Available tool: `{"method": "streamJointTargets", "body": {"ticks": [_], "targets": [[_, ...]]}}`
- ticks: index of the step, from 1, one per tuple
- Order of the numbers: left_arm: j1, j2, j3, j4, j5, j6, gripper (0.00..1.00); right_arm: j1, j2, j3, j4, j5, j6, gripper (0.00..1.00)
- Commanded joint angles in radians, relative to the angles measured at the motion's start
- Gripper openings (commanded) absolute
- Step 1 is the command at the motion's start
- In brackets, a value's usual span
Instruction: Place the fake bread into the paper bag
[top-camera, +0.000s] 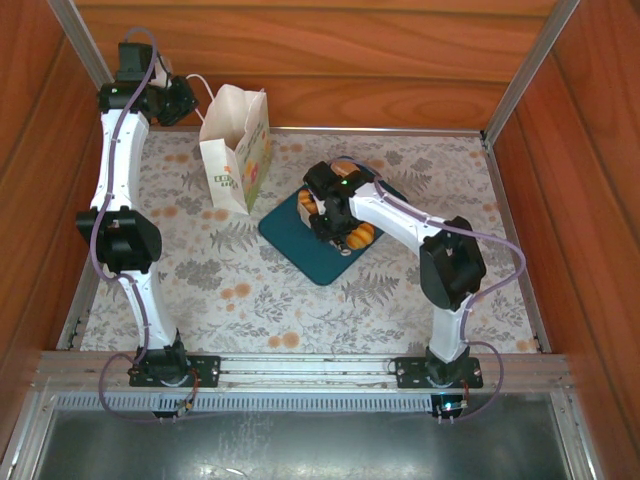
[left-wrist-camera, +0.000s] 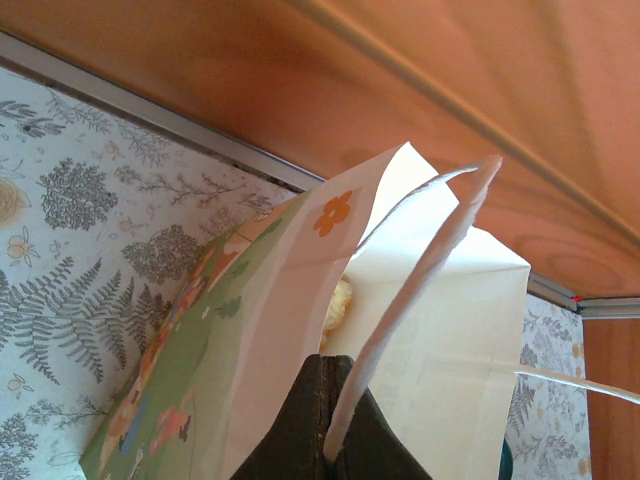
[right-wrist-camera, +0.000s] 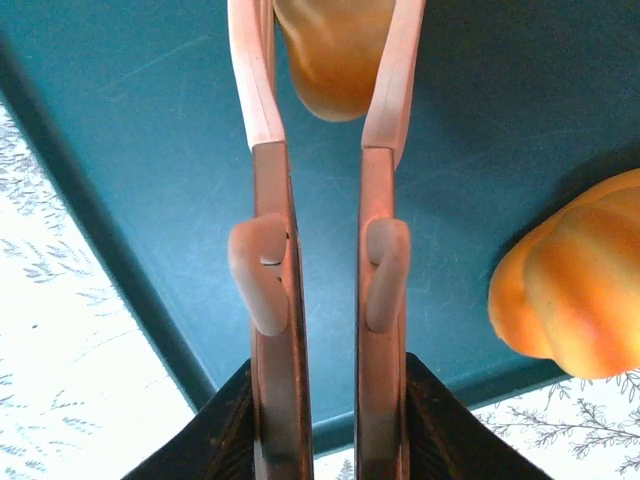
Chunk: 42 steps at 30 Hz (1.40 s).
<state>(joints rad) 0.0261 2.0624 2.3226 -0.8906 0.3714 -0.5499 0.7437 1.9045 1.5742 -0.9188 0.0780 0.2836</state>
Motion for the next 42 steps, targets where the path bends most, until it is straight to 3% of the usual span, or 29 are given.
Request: {"method": "streamJointTargets", "body": {"ticks": [1, 12, 23, 37, 42], "targets": [[0.01, -0.027, -0.009, 0.005, 0.012, 0.005, 0.0, -0.006, -0.084, 0.012, -0.013, -0.045, 0.02, 0.26], [0.01, -0.022, 0.001, 0.006, 0.013, 0.004, 0.0, -0.003, -0.223, 0.064, 0.001, -0.1, 0.08, 0.26], [0.01, -0.024, 0.0, 0.006, 0.012, 0.004, 0.0, -0.003, -0.226, 0.405, -0.005, -0.078, 0.098, 0.26], [0.01, -0.021, -0.003, 0.005, 0.011, 0.005, 0.0, 0.002, 0.05, 0.983, -0.015, -0.164, 0.121, 0.27], [0.01, -0.023, -0.006, 0.005, 0.011, 0.005, 0.0, 0.009, 0.135, 1.064, 0.018, -0.185, 0.149, 0.28]]}}
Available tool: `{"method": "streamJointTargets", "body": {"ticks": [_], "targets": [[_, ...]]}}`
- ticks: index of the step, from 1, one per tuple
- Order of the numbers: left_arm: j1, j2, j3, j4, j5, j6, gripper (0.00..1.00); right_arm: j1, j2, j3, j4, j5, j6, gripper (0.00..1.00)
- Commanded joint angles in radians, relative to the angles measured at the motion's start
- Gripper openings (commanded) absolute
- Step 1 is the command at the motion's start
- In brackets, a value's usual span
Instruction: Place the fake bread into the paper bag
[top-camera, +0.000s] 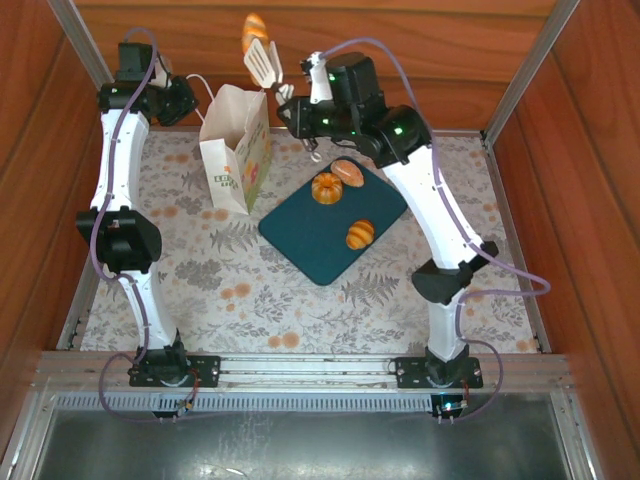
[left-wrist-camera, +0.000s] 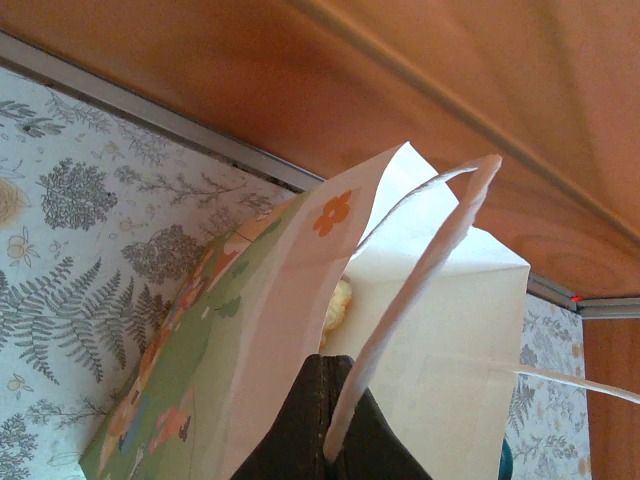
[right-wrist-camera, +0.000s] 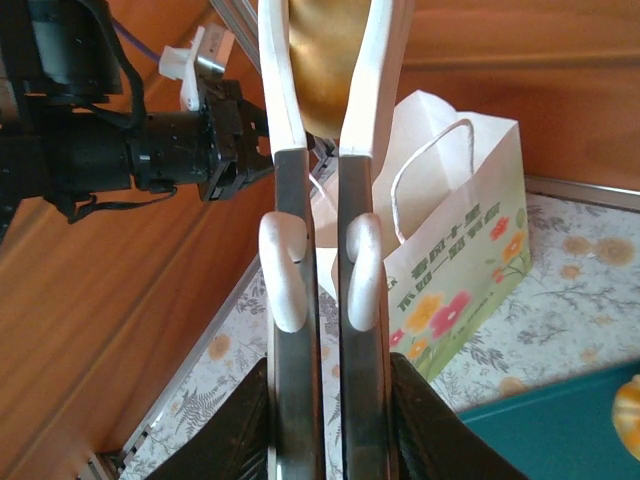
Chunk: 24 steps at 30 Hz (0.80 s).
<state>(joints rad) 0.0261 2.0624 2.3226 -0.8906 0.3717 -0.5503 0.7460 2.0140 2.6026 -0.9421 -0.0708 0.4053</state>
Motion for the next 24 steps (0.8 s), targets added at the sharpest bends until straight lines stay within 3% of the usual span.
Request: {"method": "streamJointTargets", "body": {"ticks": [1, 11, 24], "targets": [[0.01, -0.022, -0.005, 0.005, 0.012, 0.004, 0.0, 0.007, 0.031, 0.03, 0.057, -0.042, 0.027, 0.28], [0.009, -0.019, -0.008, 0.006, 0.015, 0.004, 0.0, 0.01, 0.112, 0.023, 0.172, -0.104, 0.025, 0.3], [0.01, -0.015, 0.001, 0.007, 0.019, 0.0, 0.0, 0.011, 0.208, 0.025, 0.171, -0.15, 0.026, 0.33]]}}
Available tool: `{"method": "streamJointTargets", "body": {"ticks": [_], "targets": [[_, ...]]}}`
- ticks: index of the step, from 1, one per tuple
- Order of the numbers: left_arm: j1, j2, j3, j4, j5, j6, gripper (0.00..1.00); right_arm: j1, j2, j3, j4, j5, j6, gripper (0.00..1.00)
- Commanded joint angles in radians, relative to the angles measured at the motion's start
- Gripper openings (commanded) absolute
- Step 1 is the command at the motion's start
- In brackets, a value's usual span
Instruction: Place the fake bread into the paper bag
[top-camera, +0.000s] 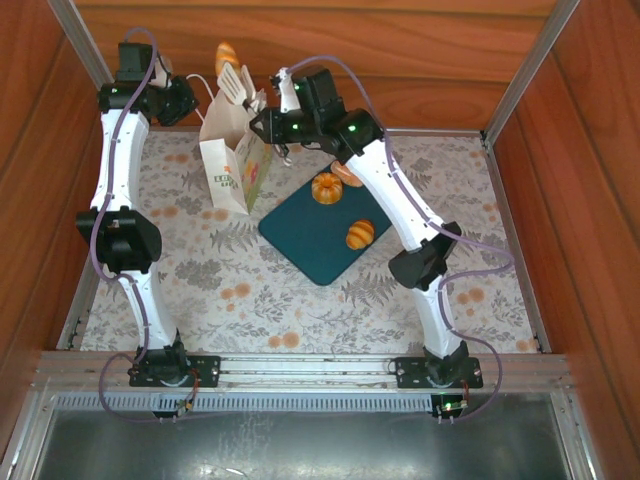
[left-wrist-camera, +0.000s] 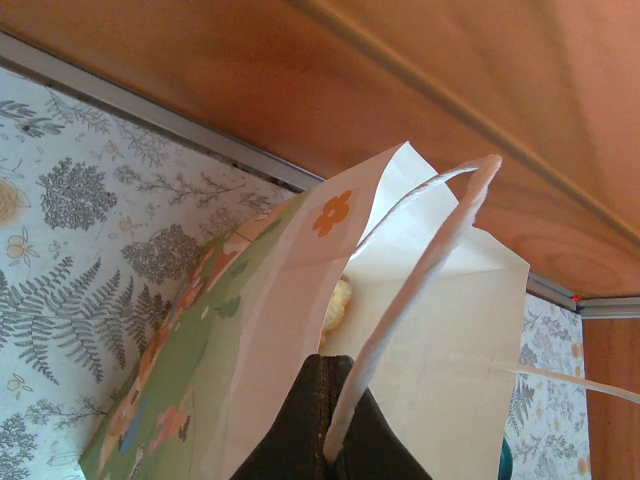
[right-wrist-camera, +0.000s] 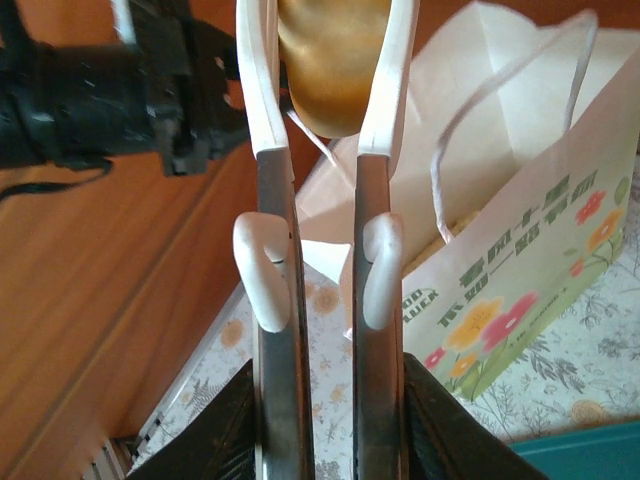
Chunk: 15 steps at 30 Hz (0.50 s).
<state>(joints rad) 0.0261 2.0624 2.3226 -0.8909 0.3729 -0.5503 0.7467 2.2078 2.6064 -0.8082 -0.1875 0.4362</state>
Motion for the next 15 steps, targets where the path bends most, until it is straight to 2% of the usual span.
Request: {"method": "streamJointTargets", "body": {"ticks": [1, 5, 11, 15], "targets": [[0.009, -0.017, 0.001, 0.007, 0.017, -0.001, 0.0, 0.01, 0.019, 0.021, 0.03, -0.033, -0.007, 0.33], [0.011, -0.017, 0.003, 0.007, 0.014, -0.001, 0.0, 0.01, 0.032, 0.012, 0.008, -0.035, -0.019, 0.35], [0.01, -0.017, 0.004, 0.01, 0.016, -0.004, 0.0, 0.011, 0.035, -0.004, -0.002, -0.033, -0.025, 0.48], [0.01, -0.018, 0.003, 0.009, 0.015, -0.002, 0.0, 0.01, 0.032, -0.005, -0.002, -0.032, -0.021, 0.51]]}}
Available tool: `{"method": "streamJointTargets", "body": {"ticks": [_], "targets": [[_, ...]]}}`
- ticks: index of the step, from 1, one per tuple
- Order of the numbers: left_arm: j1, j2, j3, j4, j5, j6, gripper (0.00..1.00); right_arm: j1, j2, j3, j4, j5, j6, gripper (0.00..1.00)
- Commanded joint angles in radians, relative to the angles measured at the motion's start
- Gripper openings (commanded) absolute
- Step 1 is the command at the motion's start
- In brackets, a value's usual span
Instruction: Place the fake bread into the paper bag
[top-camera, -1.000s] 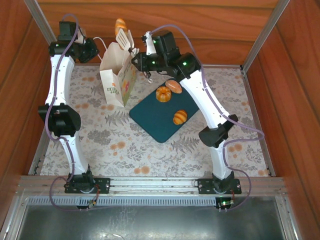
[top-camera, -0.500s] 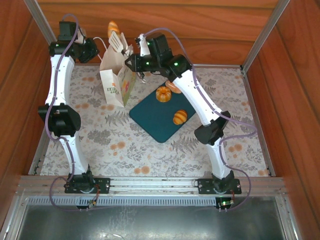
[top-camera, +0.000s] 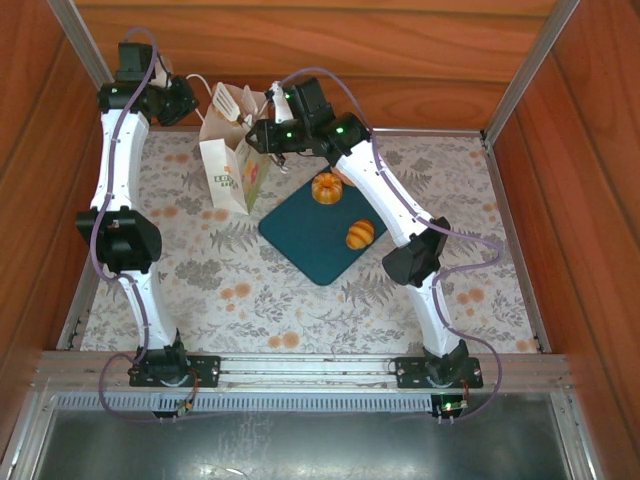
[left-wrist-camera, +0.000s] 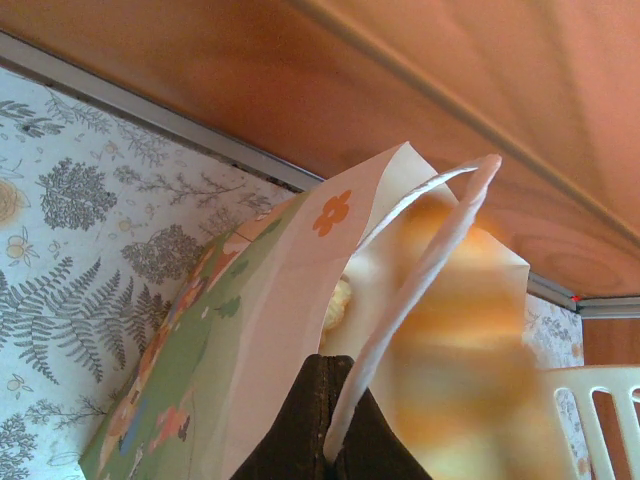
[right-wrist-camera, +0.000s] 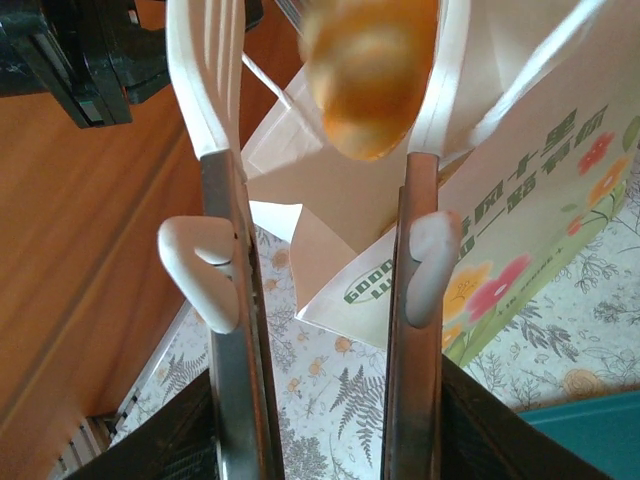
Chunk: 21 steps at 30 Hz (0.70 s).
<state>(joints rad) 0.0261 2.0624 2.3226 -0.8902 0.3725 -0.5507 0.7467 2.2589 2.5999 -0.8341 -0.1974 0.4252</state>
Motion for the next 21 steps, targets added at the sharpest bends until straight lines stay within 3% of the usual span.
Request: {"method": "streamJointTargets", "body": {"ticks": [1, 10, 21], "targets": [[0.011, -0.018, 0.003, 0.008, 0.016, -0.002, 0.0, 0.01, -0.02, 0.002, 0.025, -0.022, -0.008, 0.52], [0.01, -0.017, 0.001, 0.008, 0.016, 0.0, 0.0, 0.01, -0.056, 0.031, 0.035, -0.036, 0.017, 0.49], [0.01, -0.016, 0.004, 0.008, 0.016, -0.002, 0.0, -0.02, -0.275, -0.024, 0.025, 0.068, -0.022, 0.47]]}}
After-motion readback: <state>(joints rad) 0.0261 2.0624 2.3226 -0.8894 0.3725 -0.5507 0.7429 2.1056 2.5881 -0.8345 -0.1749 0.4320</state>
